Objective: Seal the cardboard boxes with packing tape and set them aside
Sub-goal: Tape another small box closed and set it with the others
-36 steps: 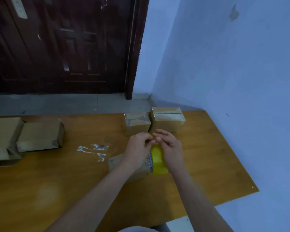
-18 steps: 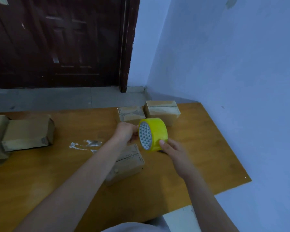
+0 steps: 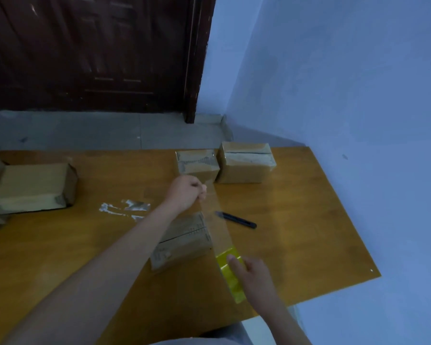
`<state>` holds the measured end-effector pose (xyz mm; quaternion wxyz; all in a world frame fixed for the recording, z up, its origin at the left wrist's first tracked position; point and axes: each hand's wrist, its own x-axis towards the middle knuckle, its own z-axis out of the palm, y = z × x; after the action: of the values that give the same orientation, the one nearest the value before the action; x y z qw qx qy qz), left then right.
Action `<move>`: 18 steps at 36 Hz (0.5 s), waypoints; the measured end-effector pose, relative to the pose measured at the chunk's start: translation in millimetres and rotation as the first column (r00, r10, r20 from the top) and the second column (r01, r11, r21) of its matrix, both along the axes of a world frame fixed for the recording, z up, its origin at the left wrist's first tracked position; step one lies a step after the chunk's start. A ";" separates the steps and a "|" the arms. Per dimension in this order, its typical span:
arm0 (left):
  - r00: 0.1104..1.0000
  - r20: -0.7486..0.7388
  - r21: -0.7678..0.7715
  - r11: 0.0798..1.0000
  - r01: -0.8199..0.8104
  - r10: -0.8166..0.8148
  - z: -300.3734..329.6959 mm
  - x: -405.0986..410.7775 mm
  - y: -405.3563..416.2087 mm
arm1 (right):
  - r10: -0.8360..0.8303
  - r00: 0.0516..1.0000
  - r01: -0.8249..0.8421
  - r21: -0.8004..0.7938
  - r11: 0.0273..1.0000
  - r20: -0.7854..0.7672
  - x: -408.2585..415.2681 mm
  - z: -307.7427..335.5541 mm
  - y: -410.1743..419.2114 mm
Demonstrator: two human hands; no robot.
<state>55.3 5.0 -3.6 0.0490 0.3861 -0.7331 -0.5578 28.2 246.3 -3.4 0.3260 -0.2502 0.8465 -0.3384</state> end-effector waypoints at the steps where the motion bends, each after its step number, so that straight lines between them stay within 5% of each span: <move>1: 1.000 -0.021 0.012 1.000 -0.010 0.011 -7.6 1.0 1.1 | -0.002 1.000 0.002 0.001 1.000 0.005 1.2 -3.1 0.5; 18: 0.982 -0.097 -0.050 0.984 -0.169 0.164 -59.7 4.0 11.9 | -0.101 0.991 0.098 0.037 0.995 0.092 2.6 -30.8 -5.9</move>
<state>59.3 16.9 -63.3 0.1405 0.4182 -0.7112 -0.5473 30.9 240.4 -34.2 0.3524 -0.1862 0.8470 -0.3517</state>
